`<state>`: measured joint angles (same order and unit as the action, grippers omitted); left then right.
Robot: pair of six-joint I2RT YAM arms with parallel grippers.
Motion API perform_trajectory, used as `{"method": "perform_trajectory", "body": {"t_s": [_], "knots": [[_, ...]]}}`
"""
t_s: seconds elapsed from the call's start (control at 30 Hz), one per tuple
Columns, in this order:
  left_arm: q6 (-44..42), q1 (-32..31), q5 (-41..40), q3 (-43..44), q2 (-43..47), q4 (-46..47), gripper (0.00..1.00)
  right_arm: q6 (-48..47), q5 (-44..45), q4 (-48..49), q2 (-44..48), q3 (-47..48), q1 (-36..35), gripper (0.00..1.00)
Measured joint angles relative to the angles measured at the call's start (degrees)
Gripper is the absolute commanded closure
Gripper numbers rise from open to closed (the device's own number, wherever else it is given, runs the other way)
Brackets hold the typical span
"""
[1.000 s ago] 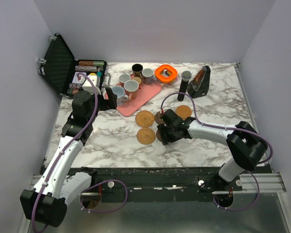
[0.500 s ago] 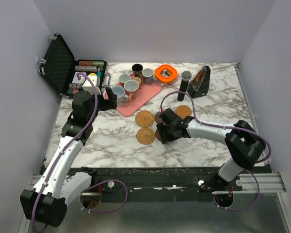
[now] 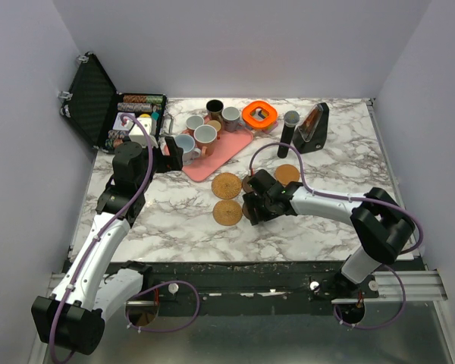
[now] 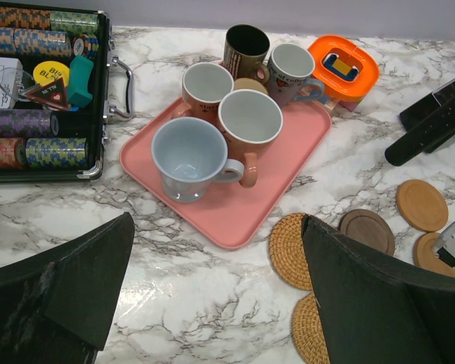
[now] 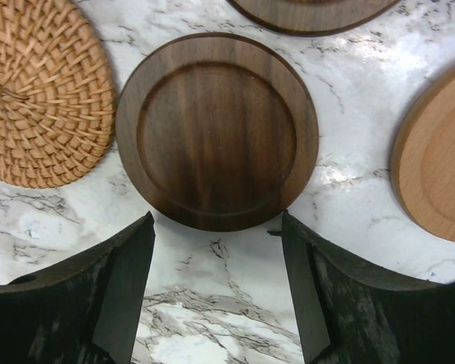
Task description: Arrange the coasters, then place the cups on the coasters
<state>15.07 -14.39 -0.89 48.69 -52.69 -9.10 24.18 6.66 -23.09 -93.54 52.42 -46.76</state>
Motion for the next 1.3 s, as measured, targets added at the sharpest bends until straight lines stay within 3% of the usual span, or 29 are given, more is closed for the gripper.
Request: {"method": "perform_trajectory", "body": {"t_s": [0.13,0.33,0.87,1.13,1.3], "knots": [[0.0,0.0,0.0,0.0,0.0,0.0,0.01,0.24,0.15,0.37,0.15,0.0,-0.04,0.09],[0.0,0.0,0.0,0.0,0.0,0.0,0.01,0.2,0.42,0.59,0.68,-0.31,-0.04,0.03],[0.0,0.0,0.0,0.0,0.0,0.0,0.01,-0.39,4.85,-6.16,9.99,-1.53,1.29,0.02],[0.02,0.0,0.0,0.0,0.0,0.0,0.01,-1.79,2.14,-6.45,17.27,-2.84,17.05,0.06],[0.02,0.0,0.02,0.0,0.0,0.0,0.01,-3.5,-0.33,-5.27,14.97,-2.29,23.5,0.09]]}}
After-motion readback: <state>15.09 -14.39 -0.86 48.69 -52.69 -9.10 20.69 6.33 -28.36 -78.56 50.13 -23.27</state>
